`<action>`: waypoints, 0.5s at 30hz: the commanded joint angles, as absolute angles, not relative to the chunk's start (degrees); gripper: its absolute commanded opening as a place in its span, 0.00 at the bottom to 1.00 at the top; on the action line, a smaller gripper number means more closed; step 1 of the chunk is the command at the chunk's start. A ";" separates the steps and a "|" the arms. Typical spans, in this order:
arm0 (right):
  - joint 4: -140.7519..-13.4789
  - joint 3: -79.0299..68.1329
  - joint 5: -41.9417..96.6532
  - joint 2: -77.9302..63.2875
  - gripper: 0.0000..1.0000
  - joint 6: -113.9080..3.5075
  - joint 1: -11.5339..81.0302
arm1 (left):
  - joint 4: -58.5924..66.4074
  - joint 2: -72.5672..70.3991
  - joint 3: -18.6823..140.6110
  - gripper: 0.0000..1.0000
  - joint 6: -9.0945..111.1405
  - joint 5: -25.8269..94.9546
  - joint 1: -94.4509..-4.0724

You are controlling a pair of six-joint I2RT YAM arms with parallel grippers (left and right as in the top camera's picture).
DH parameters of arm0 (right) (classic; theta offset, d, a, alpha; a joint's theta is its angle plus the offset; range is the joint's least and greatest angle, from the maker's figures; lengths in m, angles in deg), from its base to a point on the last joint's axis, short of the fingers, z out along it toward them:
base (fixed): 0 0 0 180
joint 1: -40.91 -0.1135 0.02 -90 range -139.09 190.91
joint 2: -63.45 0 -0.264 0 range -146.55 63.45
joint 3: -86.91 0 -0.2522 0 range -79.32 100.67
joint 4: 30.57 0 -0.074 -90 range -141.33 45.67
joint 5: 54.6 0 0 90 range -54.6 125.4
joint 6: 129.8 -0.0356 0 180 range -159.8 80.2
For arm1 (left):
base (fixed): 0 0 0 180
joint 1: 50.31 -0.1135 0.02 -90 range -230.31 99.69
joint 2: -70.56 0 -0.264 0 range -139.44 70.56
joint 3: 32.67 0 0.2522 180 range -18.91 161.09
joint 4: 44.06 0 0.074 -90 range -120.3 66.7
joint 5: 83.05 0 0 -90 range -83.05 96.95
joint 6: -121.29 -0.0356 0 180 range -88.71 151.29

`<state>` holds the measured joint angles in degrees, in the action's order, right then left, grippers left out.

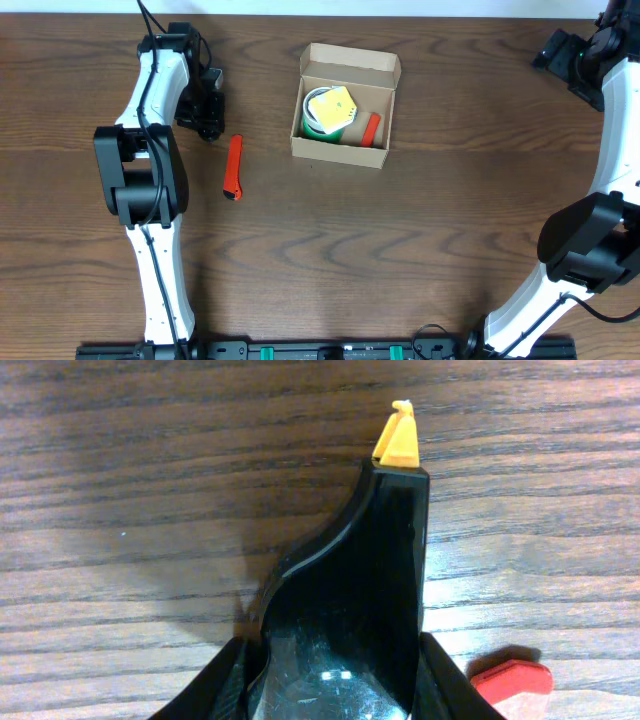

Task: Pack container
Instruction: 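Close the left gripper on the black tape dispenser and lift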

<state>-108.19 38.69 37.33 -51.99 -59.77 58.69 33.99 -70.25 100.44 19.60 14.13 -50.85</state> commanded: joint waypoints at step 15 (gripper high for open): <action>-108.29 39.11 37.51 -50.35 0.99 -60.36 58.52 | 41.23 -72.15 107.74 0.05 22.45 13.87 -50.61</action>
